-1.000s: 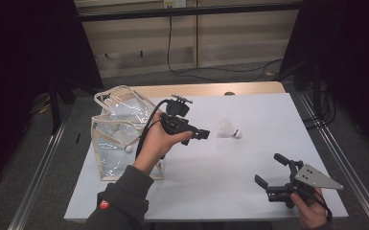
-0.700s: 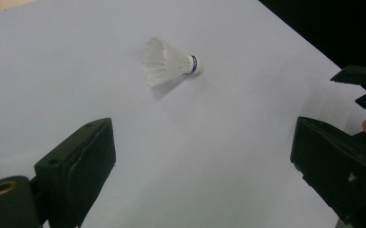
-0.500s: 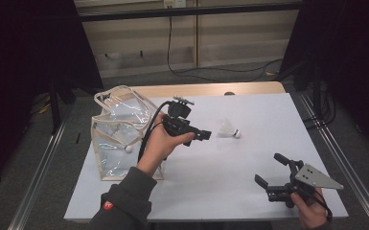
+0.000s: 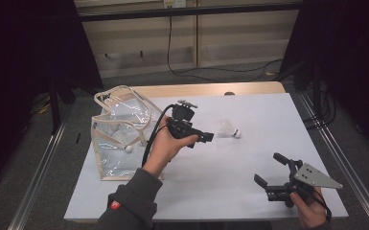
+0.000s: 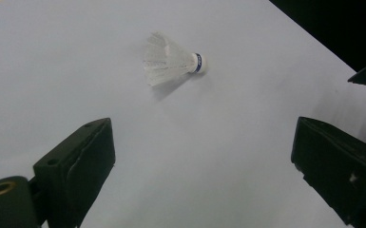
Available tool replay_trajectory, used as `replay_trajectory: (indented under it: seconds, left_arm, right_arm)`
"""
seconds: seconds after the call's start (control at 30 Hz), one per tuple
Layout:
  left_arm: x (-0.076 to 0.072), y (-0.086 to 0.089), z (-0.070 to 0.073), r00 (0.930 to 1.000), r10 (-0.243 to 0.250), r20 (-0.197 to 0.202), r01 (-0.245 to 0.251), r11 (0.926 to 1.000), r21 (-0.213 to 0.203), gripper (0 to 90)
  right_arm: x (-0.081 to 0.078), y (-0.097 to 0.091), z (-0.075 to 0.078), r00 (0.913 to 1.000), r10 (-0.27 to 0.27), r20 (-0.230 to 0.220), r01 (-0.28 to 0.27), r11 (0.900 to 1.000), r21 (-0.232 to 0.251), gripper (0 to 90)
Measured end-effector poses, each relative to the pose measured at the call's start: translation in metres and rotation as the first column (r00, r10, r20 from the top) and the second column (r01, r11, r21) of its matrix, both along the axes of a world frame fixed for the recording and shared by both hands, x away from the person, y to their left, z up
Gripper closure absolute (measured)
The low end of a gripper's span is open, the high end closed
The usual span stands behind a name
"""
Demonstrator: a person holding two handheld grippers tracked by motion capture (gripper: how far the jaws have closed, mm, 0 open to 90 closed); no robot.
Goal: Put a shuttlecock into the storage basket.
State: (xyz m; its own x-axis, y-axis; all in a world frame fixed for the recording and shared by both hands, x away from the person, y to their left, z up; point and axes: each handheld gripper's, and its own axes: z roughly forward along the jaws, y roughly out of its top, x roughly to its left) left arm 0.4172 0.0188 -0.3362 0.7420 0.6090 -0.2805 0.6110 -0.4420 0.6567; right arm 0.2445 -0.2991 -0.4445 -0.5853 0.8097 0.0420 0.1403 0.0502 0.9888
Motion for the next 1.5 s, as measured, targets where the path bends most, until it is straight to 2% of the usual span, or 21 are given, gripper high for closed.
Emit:
replay_trajectory:
  seconds: [0.3,0.53,0.73,0.97,1.1,1.27,1.5]
  left_arm:
    - [0.003,-0.005,-0.004,0.9999,0.001,0.014,-0.001,1.0,-0.006,6.8]
    - [0.006,-0.008,-0.014,0.9999,0.006,0.012,-0.006,1.0,-0.006,6.3]
    - [0.011,-0.01,-0.023,0.9995,0.029,0.013,-0.028,0.9996,-0.005,6.3]
    - [0.015,-0.015,-0.032,0.9995,0.023,0.022,-0.024,0.9996,0.017,6.3]
    - [0.016,-0.019,-0.038,0.9997,0.012,0.02,-0.012,0.9999,-0.005,6.5]
    - [0.019,-0.023,-0.045,0.9998,0.009,0.019,-0.009,1.0,0.003,6.5]
    - [0.022,-0.028,-0.051,0.9998,-0.004,0.021,0.004,0.9999,-0.013,7.2]
  right_arm:
    - [0.0,-0.001,0.0,1.0,-0.002,0.001,0.002,1.0,0.002,0.1]
    - [0.0,0.001,0.0,1.0,0.004,-0.002,-0.004,1.0,-0.002,0.1]
    - [0.001,0.0,-0.001,1.0,0.003,-0.001,-0.003,1.0,-0.001,0.1]
    - [0.001,0.0,-0.001,1.0,0.002,-0.003,-0.002,1.0,0.0,0.1]
    - [0.001,0.0,-0.001,1.0,0.002,-0.006,-0.002,1.0,0.001,0.1]
    - [0.001,-0.002,-0.002,1.0,0.001,-0.004,-0.001,1.0,-0.002,0.1]
    - [0.001,-0.002,-0.002,1.0,-0.001,-0.005,0.001,1.0,-0.005,0.1]
